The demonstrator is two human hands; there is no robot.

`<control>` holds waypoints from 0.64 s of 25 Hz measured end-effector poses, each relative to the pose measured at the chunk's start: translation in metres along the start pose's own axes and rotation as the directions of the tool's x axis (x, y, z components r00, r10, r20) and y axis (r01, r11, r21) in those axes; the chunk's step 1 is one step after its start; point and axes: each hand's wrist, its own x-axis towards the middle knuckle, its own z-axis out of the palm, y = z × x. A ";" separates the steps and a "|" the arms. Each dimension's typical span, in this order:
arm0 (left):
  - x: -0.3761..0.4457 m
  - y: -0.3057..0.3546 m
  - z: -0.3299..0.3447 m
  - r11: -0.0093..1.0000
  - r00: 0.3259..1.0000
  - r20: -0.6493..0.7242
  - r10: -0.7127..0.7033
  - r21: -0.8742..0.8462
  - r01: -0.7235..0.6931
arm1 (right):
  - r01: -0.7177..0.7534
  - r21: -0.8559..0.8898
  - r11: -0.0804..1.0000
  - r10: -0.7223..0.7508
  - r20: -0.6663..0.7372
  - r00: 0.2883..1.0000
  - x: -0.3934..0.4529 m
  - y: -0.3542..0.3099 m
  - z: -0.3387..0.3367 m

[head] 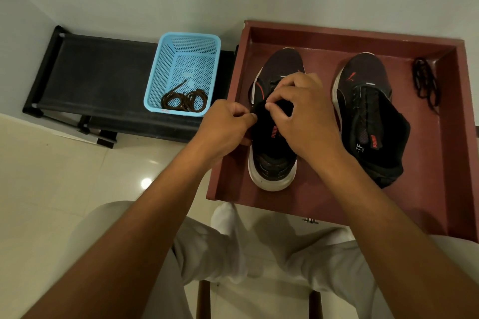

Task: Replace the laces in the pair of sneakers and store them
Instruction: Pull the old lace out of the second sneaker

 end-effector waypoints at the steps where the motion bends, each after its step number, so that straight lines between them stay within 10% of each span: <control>1: 0.000 0.000 0.001 1.000 1.000 -0.004 -0.010 -0.004 0.010 | -0.033 0.011 0.999 0.034 -0.029 0.999 0.002 0.002 -0.006; 7: 0.000 0.004 0.001 1.000 1.000 -0.001 -0.026 -0.004 0.026 | -0.208 0.000 0.978 0.208 -0.016 0.978 0.006 0.012 -0.027; 16: -0.001 0.007 0.000 1.000 1.000 0.010 -0.003 0.030 0.003 | 0.028 0.000 1.000 -0.028 0.057 0.998 0.000 -0.001 0.001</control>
